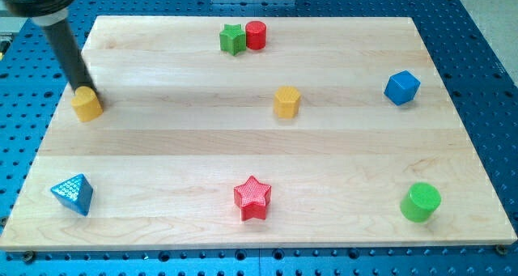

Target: Push the heart into the hexagon

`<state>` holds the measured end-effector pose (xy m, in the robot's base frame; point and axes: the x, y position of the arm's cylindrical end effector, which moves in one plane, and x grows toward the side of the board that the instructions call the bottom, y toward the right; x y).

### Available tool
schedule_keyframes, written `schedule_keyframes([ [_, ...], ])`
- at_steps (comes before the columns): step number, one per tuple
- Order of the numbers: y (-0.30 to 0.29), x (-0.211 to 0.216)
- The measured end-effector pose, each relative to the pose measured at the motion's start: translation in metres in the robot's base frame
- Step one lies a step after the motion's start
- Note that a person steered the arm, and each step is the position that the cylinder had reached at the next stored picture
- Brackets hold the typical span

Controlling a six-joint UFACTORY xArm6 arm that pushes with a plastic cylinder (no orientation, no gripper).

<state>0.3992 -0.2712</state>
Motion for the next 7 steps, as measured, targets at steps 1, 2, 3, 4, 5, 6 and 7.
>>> schedule_keyframes([
  [1, 0.016, 0.027],
  [2, 0.041, 0.043],
  [3, 0.005, 0.050],
  [4, -0.013, 0.080],
  [5, 0.036, 0.086],
  [6, 0.112, 0.084],
  [7, 0.170, 0.066],
])
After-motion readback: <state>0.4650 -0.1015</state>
